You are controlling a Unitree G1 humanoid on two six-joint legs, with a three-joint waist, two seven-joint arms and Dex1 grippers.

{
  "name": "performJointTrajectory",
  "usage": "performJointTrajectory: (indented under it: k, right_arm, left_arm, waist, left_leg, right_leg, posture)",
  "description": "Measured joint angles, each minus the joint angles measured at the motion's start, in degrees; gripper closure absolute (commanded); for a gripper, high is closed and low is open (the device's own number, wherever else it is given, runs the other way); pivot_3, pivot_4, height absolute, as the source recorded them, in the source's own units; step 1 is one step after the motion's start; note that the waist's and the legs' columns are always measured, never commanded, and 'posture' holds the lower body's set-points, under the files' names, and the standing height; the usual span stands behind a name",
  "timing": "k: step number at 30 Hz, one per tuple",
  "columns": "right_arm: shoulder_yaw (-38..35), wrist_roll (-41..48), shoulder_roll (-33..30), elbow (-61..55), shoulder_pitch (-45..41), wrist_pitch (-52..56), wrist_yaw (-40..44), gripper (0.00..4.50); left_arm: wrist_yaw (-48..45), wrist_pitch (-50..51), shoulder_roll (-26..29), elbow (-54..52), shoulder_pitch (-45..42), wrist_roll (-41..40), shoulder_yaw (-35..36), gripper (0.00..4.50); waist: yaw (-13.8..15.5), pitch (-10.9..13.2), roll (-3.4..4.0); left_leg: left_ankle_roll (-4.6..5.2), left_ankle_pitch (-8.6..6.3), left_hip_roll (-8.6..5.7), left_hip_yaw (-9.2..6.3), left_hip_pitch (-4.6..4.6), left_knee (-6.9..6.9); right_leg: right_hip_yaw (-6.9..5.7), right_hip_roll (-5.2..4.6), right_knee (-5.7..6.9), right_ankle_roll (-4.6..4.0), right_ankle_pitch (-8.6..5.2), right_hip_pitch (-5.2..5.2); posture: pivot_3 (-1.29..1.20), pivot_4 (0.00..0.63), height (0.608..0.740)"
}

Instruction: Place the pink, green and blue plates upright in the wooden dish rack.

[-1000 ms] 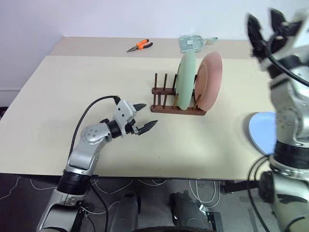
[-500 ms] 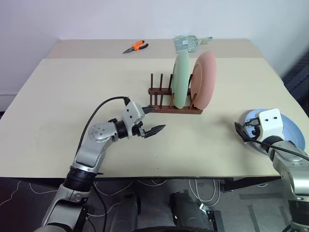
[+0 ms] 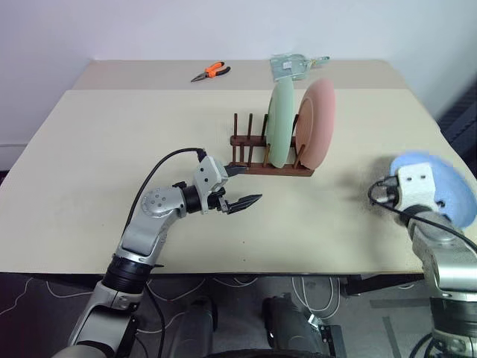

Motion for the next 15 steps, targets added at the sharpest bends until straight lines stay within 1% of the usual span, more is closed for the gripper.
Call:
performJointTrajectory:
  k: [2, 4, 5, 8, 11, 15]
  right_arm:
    - [-1.65, 0.65, -0.05, -2.11, -4.98, -3.16, -0.05, 4.45]
    - [-2.8, 5.73, 1.25, -3.88, -12.54, -3.8, 1.14, 4.45]
    - [-3.7, 10.77, 3.4, -4.78, -17.48, -2.72, 2.07, 4.45]
    - [-5.03, 31.71, 9.57, -10.64, -31.14, 3.1, 3.26, 4.45]
    - [-4.29, 49.17, 14.97, -15.08, -35.18, 7.41, 2.11, 4.45]
    - [-0.92, 65.51, 25.32, -14.62, -34.85, 9.0, -5.22, 4.45]
  left_arm:
    - [0.36, -0.66, 0.03, 0.31, -0.01, 0.29, 0.09, 0.59]
    - [2.0, -2.58, 0.19, 2.24, -0.36, 1.09, 1.09, 0.59]
    - [3.01, -3.74, 0.24, 3.74, -0.67, 1.5, 2.11, 0.59]
    - [5.62, -6.6, 1.5, 7.52, -1.48, 1.89, 5.88, 0.59]
    - [5.96, -7.3, 3.57, 9.3, -1.42, 1.43, 9.39, 0.59]
    - [5.25, -7.35, 5.67, 9.6, -0.11, 0.69, 11.42, 0.59]
  waist:
    - [0.25, 0.0, -0.02]
    - [0.23, 0.01, -0.01]
    - [-0.07, 0.04, 0.01]
    - [-0.62, 0.07, 0.03]
    - [-0.55, 0.0, -0.09]
    - [-0.66, 0.02, -0.05]
  left_leg:
    - [0.0, 0.0, 0.01, -0.07, 0.0, -0.06]
    - [0.0, 0.0, 0.0, -0.07, -0.01, -0.09]
    - [0.0, 0.0, 0.03, -0.06, -0.01, -0.09]
    - [0.01, 0.01, 0.1, -0.25, -0.02, -0.15]
    - [0.05, -0.02, 0.1, -0.38, -0.05, -0.18]
    - [0.04, -0.01, 0.01, -0.31, -0.09, -0.11]
  right_leg:
    - [-0.04, 0.03, -0.01, 0.06, -0.01, 0.01]
    - [-0.05, 0.01, -0.01, 0.07, 0.0, -0.01]
    - [-0.04, 0.01, -0.01, 0.06, 0.01, -0.03]
    - [-0.23, 0.04, 0.12, 0.04, 0.02, -0.03]
    - [-0.42, -0.01, 0.1, 0.03, 0.01, 0.03]
    - [-0.36, -0.12, 0.09, 0.03, 0.02, 0.02]
  posture:
    - [0.0, 0.15, 0.74]
    - [0.0, 0.15, 0.74]
    - [0.0, 0.15, 0.74]
    - [0.0, 0.15, 0.74]
    - [0.0, 0.15, 0.74]
    - [0.0, 0.15, 0.74]
